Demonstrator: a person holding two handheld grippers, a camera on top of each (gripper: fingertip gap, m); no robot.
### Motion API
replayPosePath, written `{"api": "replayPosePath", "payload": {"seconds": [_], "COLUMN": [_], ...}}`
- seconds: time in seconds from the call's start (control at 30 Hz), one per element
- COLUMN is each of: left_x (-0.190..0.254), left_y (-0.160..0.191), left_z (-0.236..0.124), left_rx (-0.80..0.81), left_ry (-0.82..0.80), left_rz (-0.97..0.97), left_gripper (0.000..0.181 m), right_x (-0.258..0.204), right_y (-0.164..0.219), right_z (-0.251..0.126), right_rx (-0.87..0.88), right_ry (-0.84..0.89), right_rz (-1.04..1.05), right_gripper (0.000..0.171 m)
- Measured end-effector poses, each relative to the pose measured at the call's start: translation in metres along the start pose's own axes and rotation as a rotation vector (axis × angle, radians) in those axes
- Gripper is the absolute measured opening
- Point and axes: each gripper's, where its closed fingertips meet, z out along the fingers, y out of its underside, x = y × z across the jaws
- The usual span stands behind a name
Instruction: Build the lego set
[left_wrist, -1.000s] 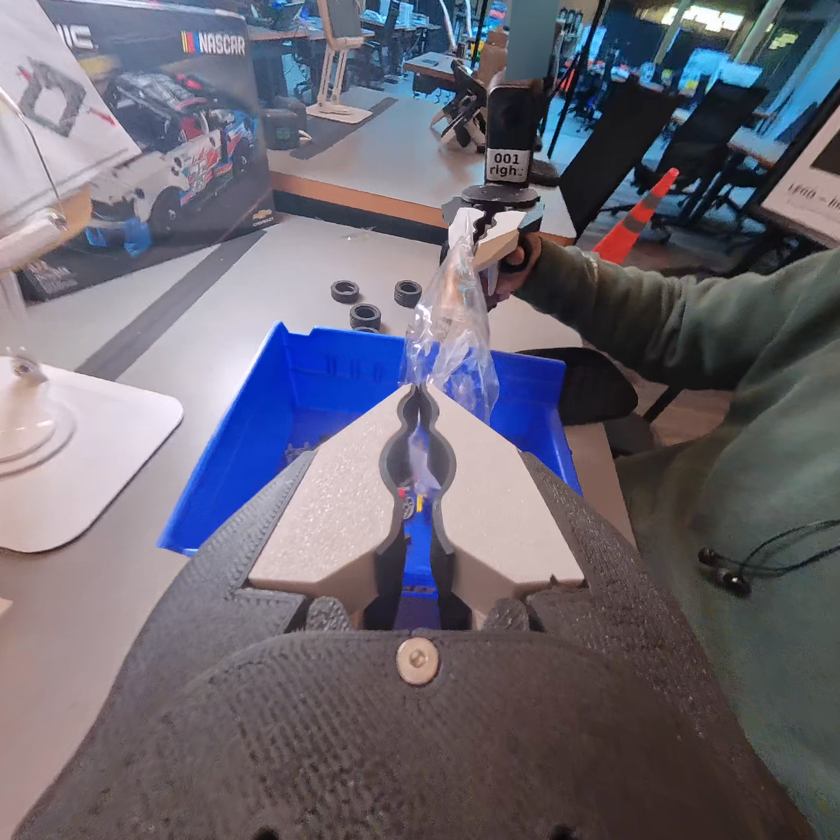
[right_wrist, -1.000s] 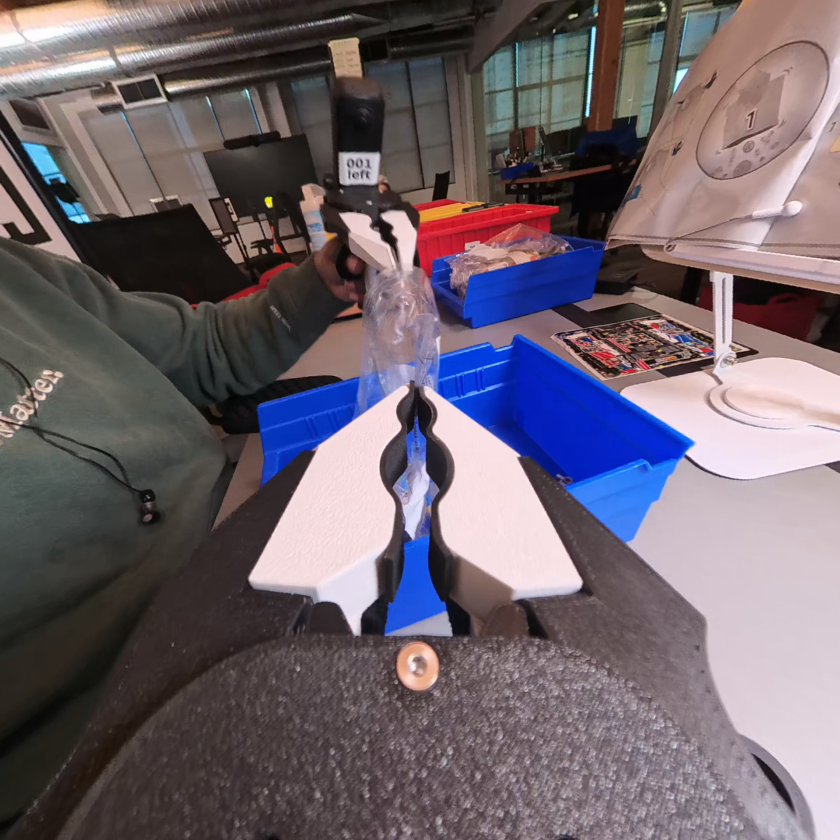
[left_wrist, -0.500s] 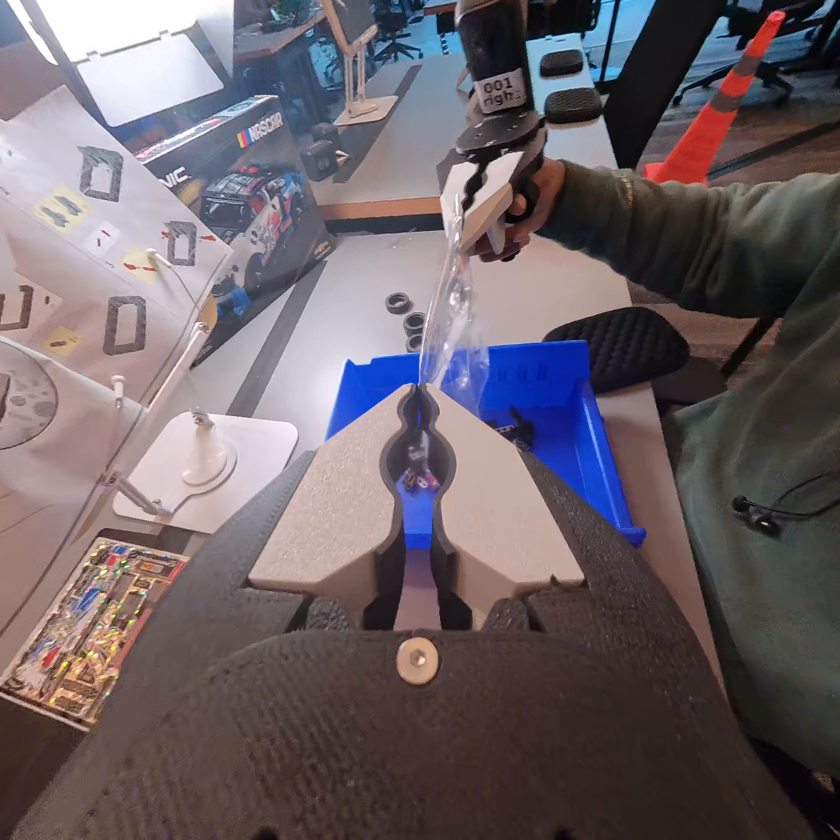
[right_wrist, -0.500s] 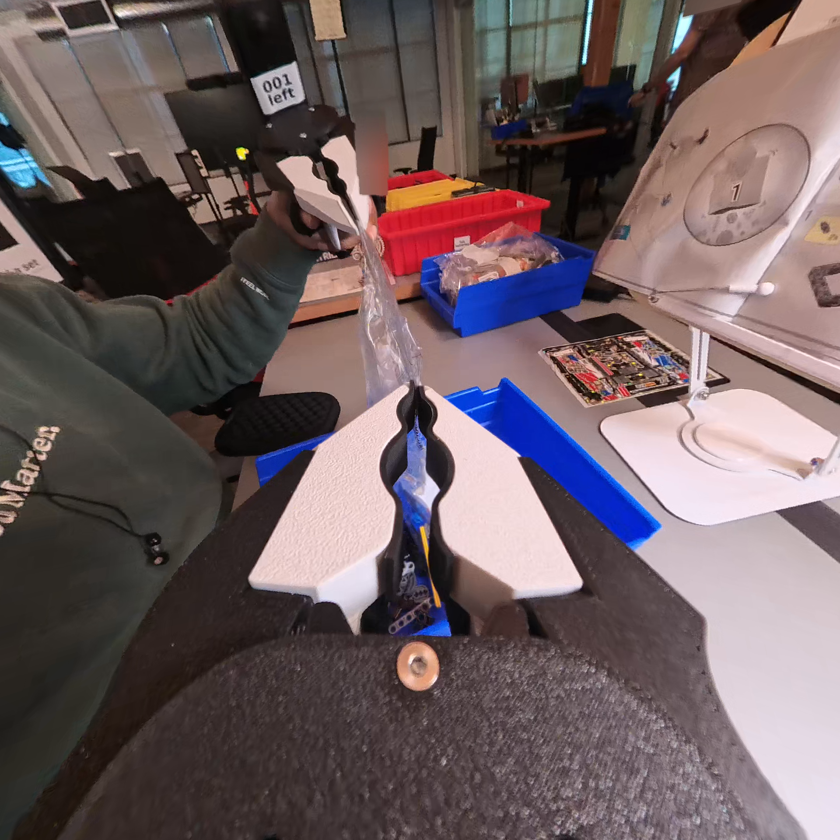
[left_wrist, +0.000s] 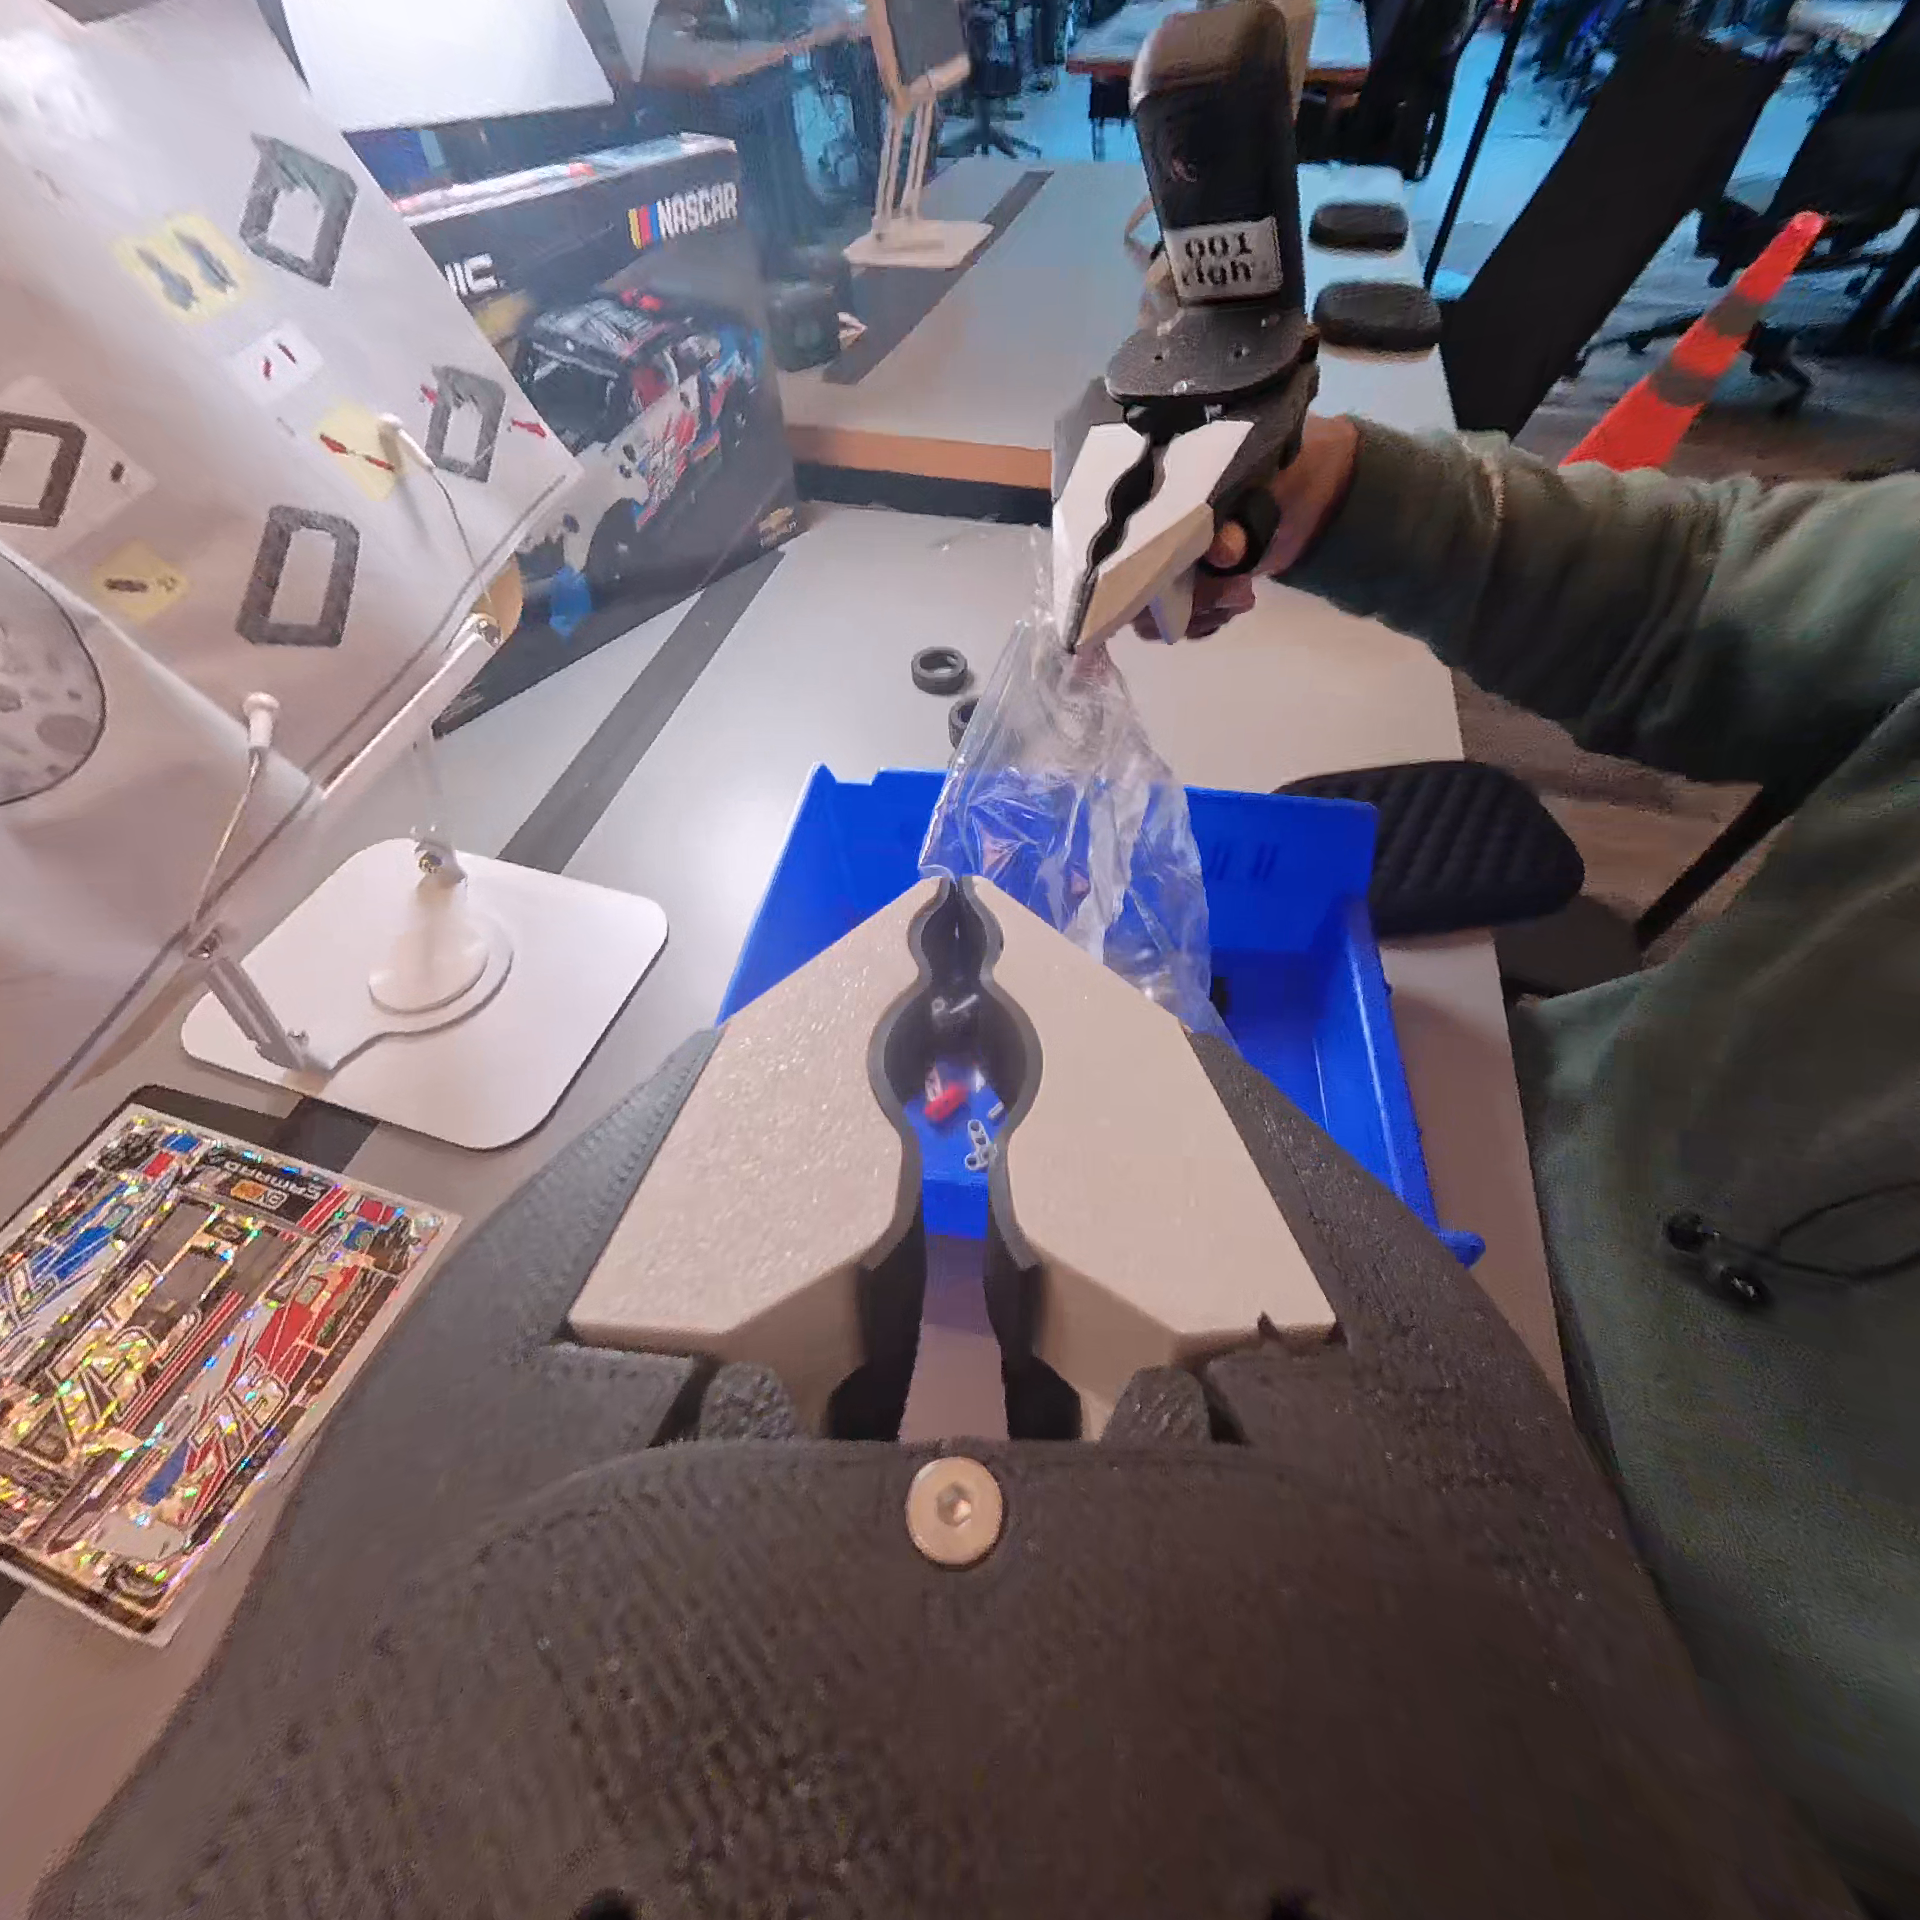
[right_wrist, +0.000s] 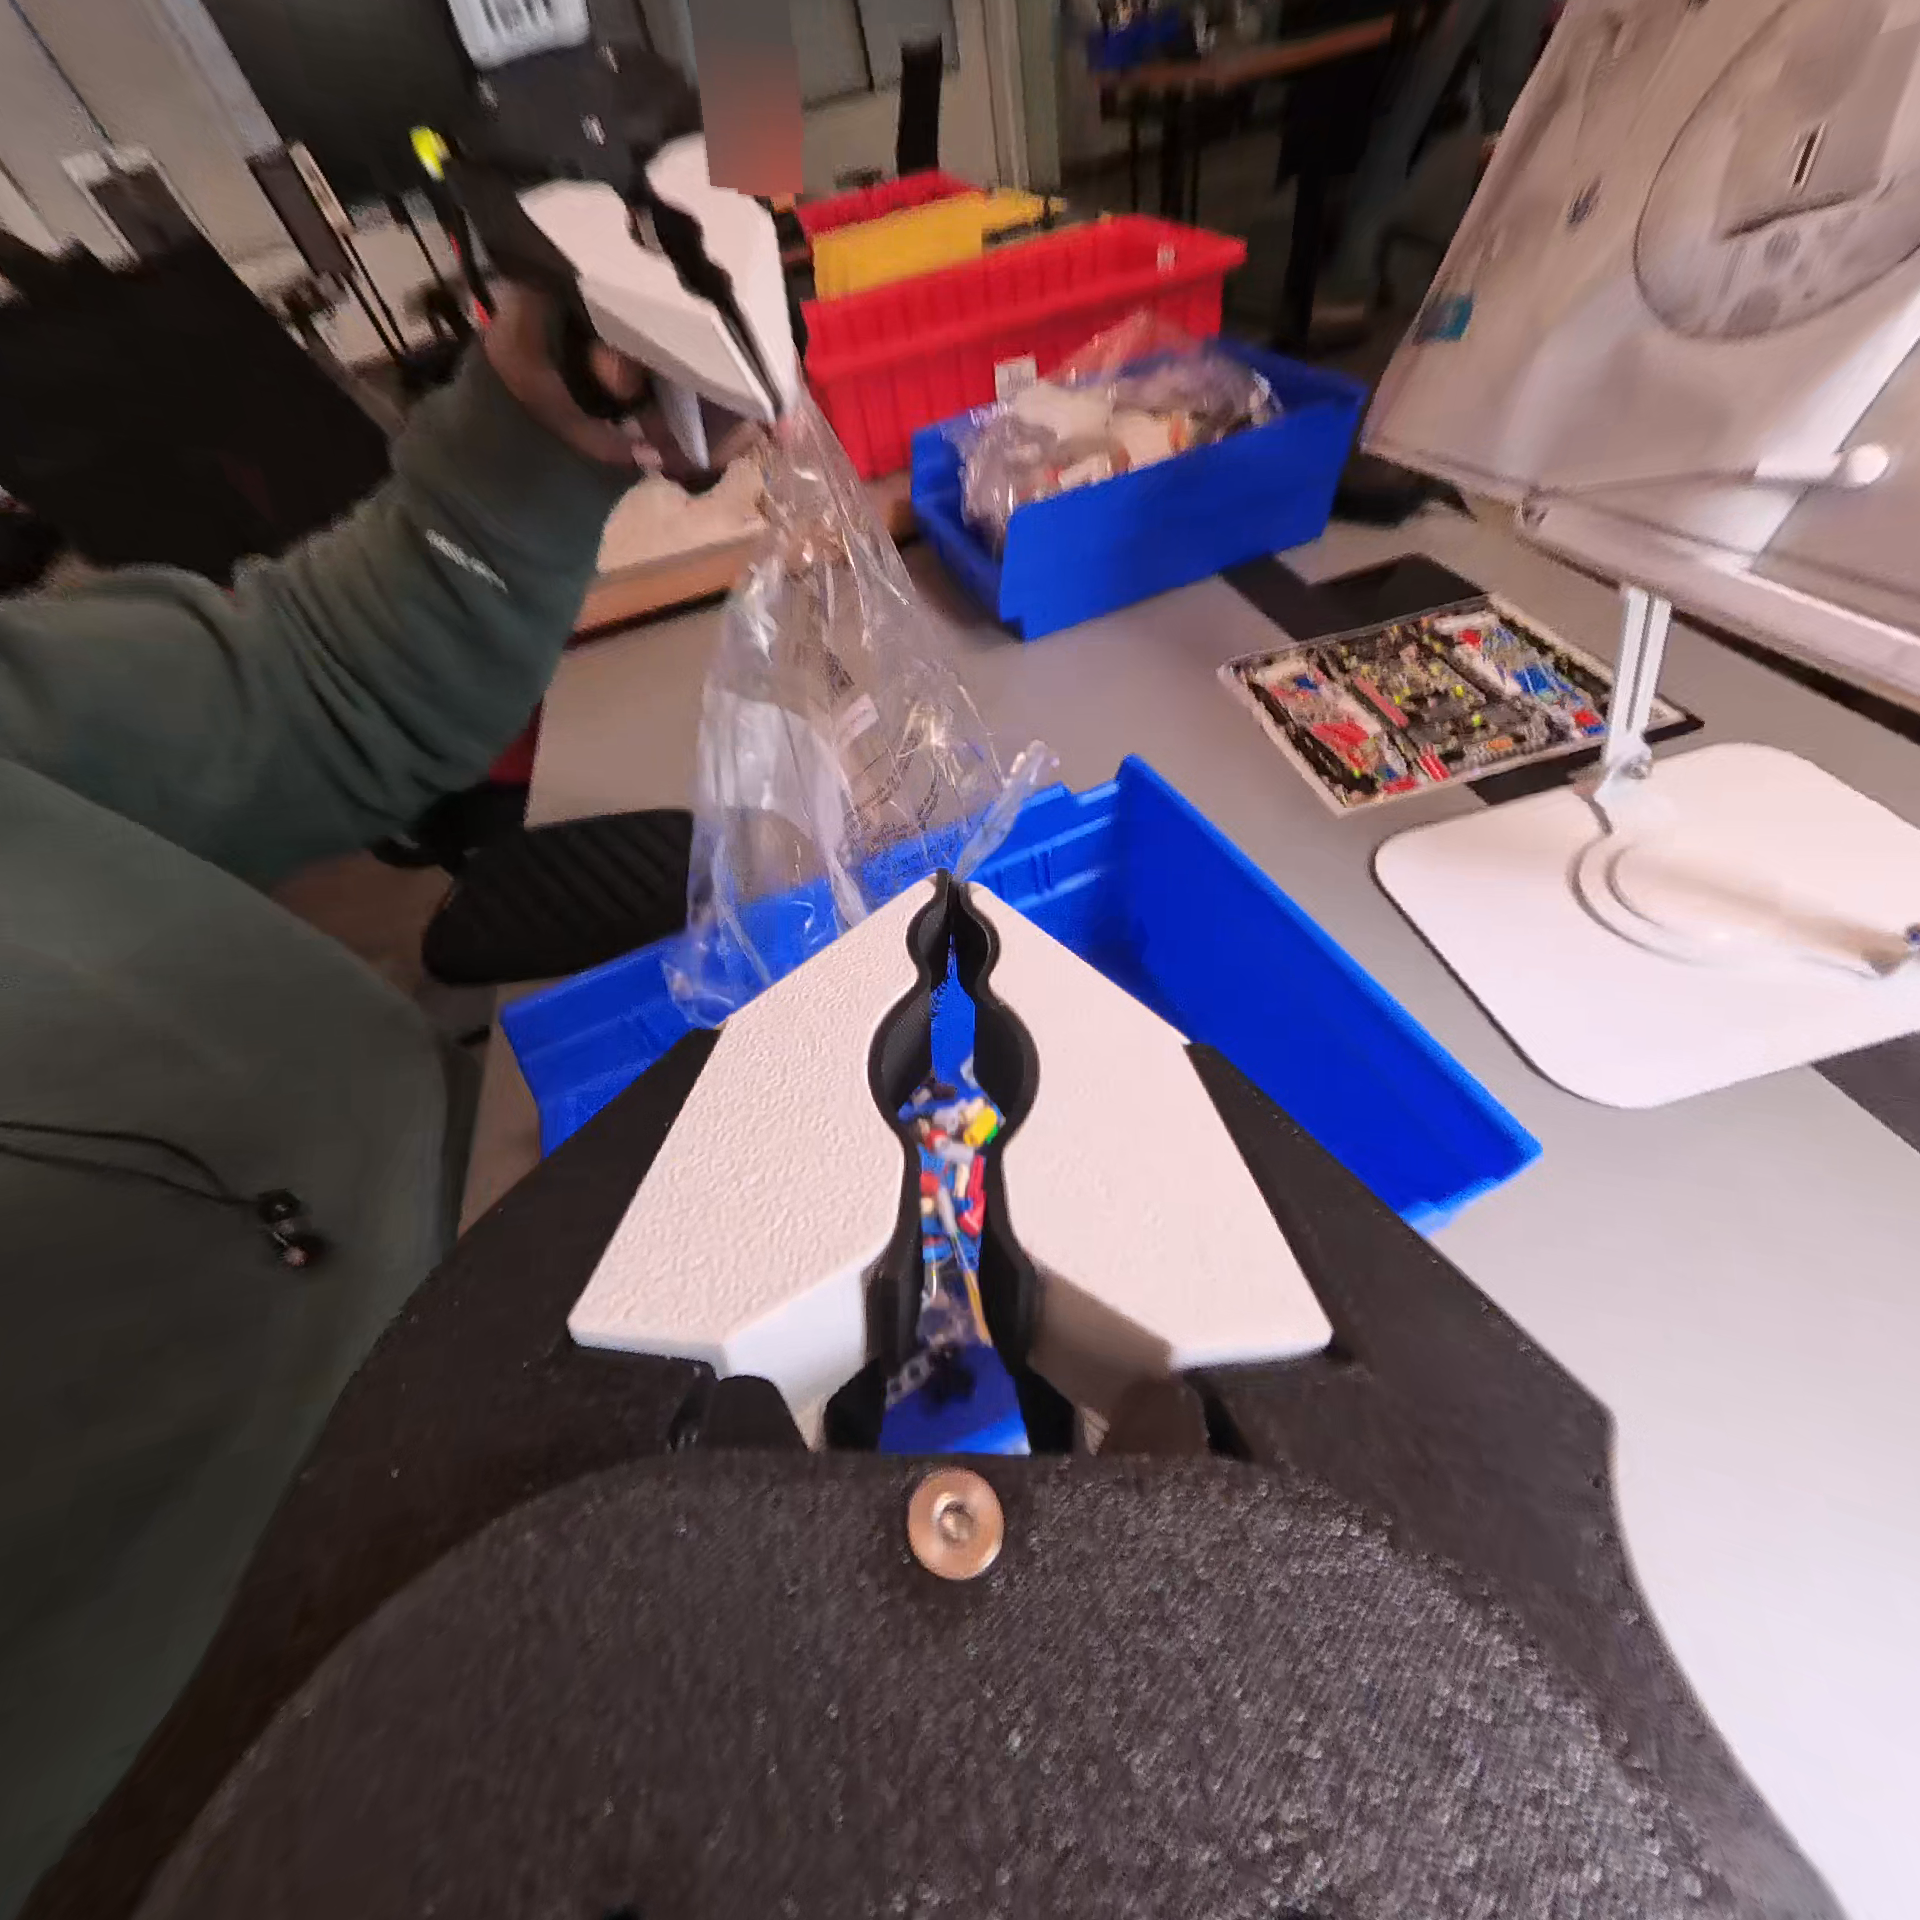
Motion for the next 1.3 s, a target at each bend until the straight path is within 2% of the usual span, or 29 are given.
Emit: {"api": "replayPosePath", "payload": {"seconds": [0.1, 0.2, 0.3, 0.37, 0.47, 0.53, 0.63, 0.67, 0.77, 0.87, 0.97, 1.07, 1.1, 1.17, 1.2, 1.23, 1.27, 1.3], "left_x": [0.000, -0.004, -0.004, 0.001, 0.021, 0.026, 0.026, 0.026, 0.028, 0.045, 0.052, 0.053, 0.053, 0.052, 0.050, 0.048, 0.047, 0.046], "left_y": [-0.012, -0.011, 0.008, 0.036, 0.068, 0.083, 0.103, 0.104, 0.092, 0.083, 0.066, 0.058, 0.056, 0.053, 0.053, 0.053, 0.054, 0.055], "left_z": [-0.007, -0.005, 0.010, 0.031, 0.062, 0.080, 0.095, 0.096, 0.087, 0.079, 0.072, 0.066, 0.064, 0.064, 0.066, 0.068, 0.069, 0.069], "left_rx": [0.108, 0.160, 0.199, 0.146, 0.063, -0.008, -0.167, -0.193, -0.178, -0.150, -0.060, 0.032, 0.064, 0.112, 0.120, 0.123, 0.124, 0.125], "left_ry": [0.005, -0.038, -0.027, 0.010, 0.100, 0.094, 0.053, 0.057, 0.111, 0.263, 0.358, 0.382, 0.392, 0.400, 0.394, 0.384, 0.381, 0.380], "left_rz": [-0.013, -0.003, -0.069, -0.118, -0.128, -0.074, 0.046, 0.074, 0.063, 0.021, -0.055, -0.078, -0.094, -0.126, -0.136, -0.144, -0.151, -0.158], "left_gripper": [0.000, 0.002, 0.040, 0.063, 0.073, 0.065, 0.009, 0.002, 0.000, 0.000, 0.000, 0.000, 0.000, 0.000, 0.000, 0.000, 0.000, 0.000], "right_x": [0.000, 0.004, 0.005, 0.009, 0.011, 0.008, 0.011, 0.014, 0.021, 0.016, 0.012, 0.008, 0.005, -0.005, -0.016, -0.025, -0.029, -0.024], "right_y": [-0.018, -0.010, -0.008, -0.006, -0.009, -0.011, -0.014, -0.014, -0.007, -0.009, -0.024, -0.021, -0.011, 0.012, 0.020, 0.025, 0.028, 0.030], "right_z": [-0.012, -0.011, -0.016, -0.021, -0.027, -0.029, -0.035, -0.039, -0.048, -0.051, -0.056, -0.053, -0.045, -0.021, -0.010, 0.000, 0.007, 0.011], "right_rx": [0.116, 0.139, 0.238, 0.296, 0.372, 0.395, 0.403, 0.392, 0.314, 0.248, 0.303, 0.324, 0.294, 0.224, 0.192, 0.168, 0.145, 0.127], "right_ry": [-0.001, 0.001, -0.028, -0.032, -0.054, -0.076, -0.066, -0.046, -0.016, -0.055, -0.070, -0.113, -0.130, -0.163, -0.203, -0.229, -0.214, -0.145], "right_rz": [-0.011, -0.053, -0.031, -0.012, 0.046, 0.061, 0.070, 0.052, 0.047, 0.072, 0.062, 0.095, 0.102, 0.088, 0.077, 0.056, 0.008, -0.051], "right_gripper": [0.000, 0.000, 0.000, 0.000, 0.000, 0.000, 0.000, 0.000, 0.000, 0.000, 0.001, 0.070, 0.085, 0.099, 0.099, 0.088, 0.051, 0.000]}}
